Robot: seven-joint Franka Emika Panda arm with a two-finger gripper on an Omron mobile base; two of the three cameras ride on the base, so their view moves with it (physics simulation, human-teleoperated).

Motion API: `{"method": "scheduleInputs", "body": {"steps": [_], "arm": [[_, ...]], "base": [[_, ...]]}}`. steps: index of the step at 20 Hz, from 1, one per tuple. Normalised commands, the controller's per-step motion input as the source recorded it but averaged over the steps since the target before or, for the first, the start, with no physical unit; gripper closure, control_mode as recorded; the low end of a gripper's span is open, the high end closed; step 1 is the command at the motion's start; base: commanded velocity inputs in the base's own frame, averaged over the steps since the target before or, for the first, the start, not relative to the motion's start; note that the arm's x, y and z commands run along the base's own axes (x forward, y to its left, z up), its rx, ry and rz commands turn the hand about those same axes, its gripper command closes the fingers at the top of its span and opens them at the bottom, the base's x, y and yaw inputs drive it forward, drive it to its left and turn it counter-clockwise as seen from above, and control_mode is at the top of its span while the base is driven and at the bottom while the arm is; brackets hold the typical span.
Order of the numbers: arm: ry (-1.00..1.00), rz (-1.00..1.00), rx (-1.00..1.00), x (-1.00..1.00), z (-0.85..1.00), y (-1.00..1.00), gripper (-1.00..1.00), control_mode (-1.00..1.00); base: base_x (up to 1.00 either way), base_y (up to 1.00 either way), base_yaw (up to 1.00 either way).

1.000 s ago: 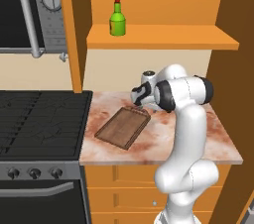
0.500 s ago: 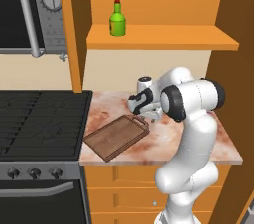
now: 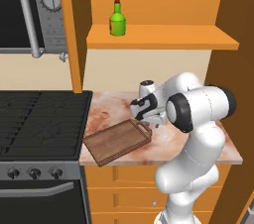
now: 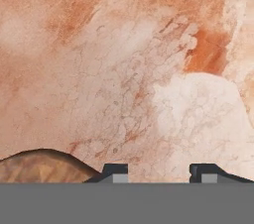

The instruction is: Move the cutting board and knife to the sink. Then move spray from the cabinet to the counter.

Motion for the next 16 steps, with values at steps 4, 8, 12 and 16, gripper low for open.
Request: {"method": "scheduleInputs", "body": {"steps": [4, 8, 12, 16], "arm": [[0.01, 0.11, -0.04, -0.41, -0.12, 0.49, -1.00, -1.00], [0.05, 0.16, 0.00, -0.67, -0.14, 0.32, -1.00, -1.00], [0.06, 0.19, 0.00, -0.63, -0.11, 0.24, -1.00, -1.00], [0.03, 0.16, 0.00, -0.35, -0.02, 0.06, -1.00, -1.00]], "base": [[0.00, 0.00, 0.00], [0.00, 0.00, 0.00], [0.00, 0.00, 0.00], [0.00, 0.00, 0.00]]}}
